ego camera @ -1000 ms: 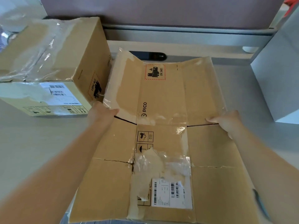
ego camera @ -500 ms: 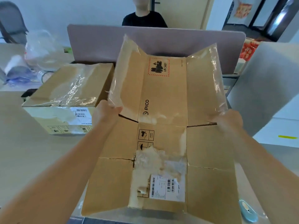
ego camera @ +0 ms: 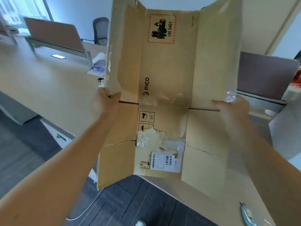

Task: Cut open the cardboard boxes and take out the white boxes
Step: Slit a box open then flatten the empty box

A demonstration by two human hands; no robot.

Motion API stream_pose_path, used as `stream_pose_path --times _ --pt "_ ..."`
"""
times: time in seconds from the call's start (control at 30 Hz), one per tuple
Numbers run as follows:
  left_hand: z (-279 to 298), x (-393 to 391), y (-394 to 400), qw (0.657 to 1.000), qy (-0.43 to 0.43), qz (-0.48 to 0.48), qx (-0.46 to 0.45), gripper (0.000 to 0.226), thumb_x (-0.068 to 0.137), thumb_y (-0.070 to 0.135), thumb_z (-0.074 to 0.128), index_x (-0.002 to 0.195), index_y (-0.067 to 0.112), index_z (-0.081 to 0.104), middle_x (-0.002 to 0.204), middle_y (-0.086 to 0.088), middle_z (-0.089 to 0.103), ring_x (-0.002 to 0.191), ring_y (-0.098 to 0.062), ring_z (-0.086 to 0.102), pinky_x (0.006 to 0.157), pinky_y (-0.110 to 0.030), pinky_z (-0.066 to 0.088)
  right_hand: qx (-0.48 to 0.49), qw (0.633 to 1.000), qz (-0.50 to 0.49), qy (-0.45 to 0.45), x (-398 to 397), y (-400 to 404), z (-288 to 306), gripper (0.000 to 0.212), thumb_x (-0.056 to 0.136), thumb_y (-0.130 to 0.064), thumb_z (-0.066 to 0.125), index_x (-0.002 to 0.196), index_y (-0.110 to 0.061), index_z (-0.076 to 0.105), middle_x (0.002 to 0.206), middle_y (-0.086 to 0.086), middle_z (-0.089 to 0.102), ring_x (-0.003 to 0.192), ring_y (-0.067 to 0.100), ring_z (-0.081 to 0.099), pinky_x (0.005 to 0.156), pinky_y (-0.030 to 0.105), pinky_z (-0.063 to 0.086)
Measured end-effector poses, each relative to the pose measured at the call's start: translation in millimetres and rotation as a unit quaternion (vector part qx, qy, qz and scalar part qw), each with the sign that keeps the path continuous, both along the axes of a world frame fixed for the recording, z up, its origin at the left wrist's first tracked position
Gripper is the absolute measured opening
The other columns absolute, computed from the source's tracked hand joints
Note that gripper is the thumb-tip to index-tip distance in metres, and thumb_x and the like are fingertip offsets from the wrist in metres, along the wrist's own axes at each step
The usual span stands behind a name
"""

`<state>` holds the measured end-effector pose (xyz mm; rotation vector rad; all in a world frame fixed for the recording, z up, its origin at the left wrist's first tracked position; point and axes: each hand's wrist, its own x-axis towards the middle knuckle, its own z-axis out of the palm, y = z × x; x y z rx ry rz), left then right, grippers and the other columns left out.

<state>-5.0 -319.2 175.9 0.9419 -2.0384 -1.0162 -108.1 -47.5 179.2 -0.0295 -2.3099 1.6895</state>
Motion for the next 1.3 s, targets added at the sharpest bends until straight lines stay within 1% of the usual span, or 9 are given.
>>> stream_pose_path --times 0.1,0.2,0.33,0.4,0.53,0.67,0.87,1.03,1.3 --pt "3.5 57.7 -22.1 0.997 0.029 0.069 0.01 0.023 0.086 0.026 0.061 0.093 0.012 0.045 0.075 0.006 0.046 0.083 -0.02 0.046 0.064 -0.024 0.03 -0.005 0.998 0.07 0.009 21.4 -40.3 8.5 0.045 0.066 -0.01 0.076 0.051 -0.02 0.035 0.031 -0.012 0.04 0.032 0.003 0.038 0.036 0.013 0.024" --pt "3.2 117.7 -44.6 0.988 0.045 0.147 0.026 0.025 0.087 0.028 0.06 0.092 0.012 0.042 0.072 0.008 0.043 0.083 -0.02 0.045 0.062 -0.025 0.033 -0.012 0.992 0.122 0.008 46.8 -88.0 13.3 0.036 0.066 -0.011 0.076 0.057 -0.017 0.041 0.053 -0.011 0.042 0.049 0.007 0.039 0.047 0.018 0.028" --pt "2.2 199.8 -74.7 0.967 0.062 0.245 0.025 0.027 0.087 0.026 0.059 0.105 0.007 0.05 0.092 0.001 0.051 0.084 -0.018 0.048 0.067 -0.026 0.037 -0.019 0.974 0.222 0.031 88.6 -159.6 9.3 0.024 0.066 -0.01 0.075 0.073 -0.015 0.053 0.073 -0.002 0.054 0.073 0.018 0.051 0.066 0.025 0.04" --pt "0.0 242.8 -93.0 0.955 0.057 0.288 0.027 0.028 0.087 0.027 0.06 0.105 0.007 0.05 0.093 0.0 0.051 0.083 -0.018 0.048 0.068 -0.027 0.037 -0.012 0.964 0.264 0.026 118.2 -197.7 9.5 0.026 0.07 -0.011 0.074 0.084 -0.016 0.053 0.071 -0.01 0.048 0.08 0.015 0.048 0.067 0.023 0.037" --pt "-5.3 329.8 -131.0 0.928 0.052 0.368 0.037 0.024 0.087 0.028 0.061 0.094 0.013 0.043 0.091 0.0 0.05 0.083 -0.019 0.047 0.07 -0.027 0.038 0.012 0.94 0.337 0.044 175.7 -280.1 2.0 0.024 0.069 -0.015 0.075 0.086 -0.01 0.058 0.084 0.003 0.056 0.081 0.015 0.047 0.063 0.024 0.035" --pt "-10.2 424.5 -177.0 0.899 0.051 0.433 0.037 0.026 0.087 0.029 0.061 0.1 0.01 0.049 0.092 0.0 0.051 0.082 -0.018 0.047 0.067 -0.028 0.035 0.022 0.915 0.401 0.037 251.4 -368.8 -5.7 0.037 0.07 -0.015 0.076 0.065 -0.024 0.041 0.087 0.004 0.05 0.08 0.014 0.044 0.06 0.024 0.031" --pt "-5.1 575.0 -253.6 0.864 0.011 0.504 0.009 0.024 0.085 0.027 0.06 0.098 0.009 0.049 0.09 -0.003 0.05 0.08 -0.02 0.044 0.062 -0.028 0.029 0.004 0.874 0.486 0.012 387.9 -493.3 -10.2 0.031 0.068 -0.014 0.076 0.068 -0.02 0.046 0.072 -0.003 0.052 0.069 0.017 0.048 0.064 0.025 0.035" --pt "-2.5 669.3 -299.0 0.832 0.002 0.555 -0.002 0.022 0.087 0.027 0.06 0.096 0.011 0.047 0.089 -0.004 0.049 0.082 -0.021 0.045 0.064 -0.028 0.028 -0.007 0.84 0.543 0.019 482.2 -574.4 -10.1 0.029 0.069 -0.014 0.076 0.093 -0.012 0.059 0.09 0.005 0.059 0.082 0.017 0.053 0.071 0.025 0.04" --pt "-17.1 762.4 -389.0 0.783 -0.004 0.622 -0.009 0.021 0.087 0.024 0.06 0.092 0.01 0.045 0.088 -0.003 0.049 0.08 -0.017 0.044 0.047 -0.018 0.027 0.013 0.797 0.603 -0.002 577.5 -717.2 -32.4 0.032 0.067 -0.018 0.076 0.092 -0.006 0.06 0.091 0.009 0.062 0.083 0.023 0.059 0.071 0.031 0.046"
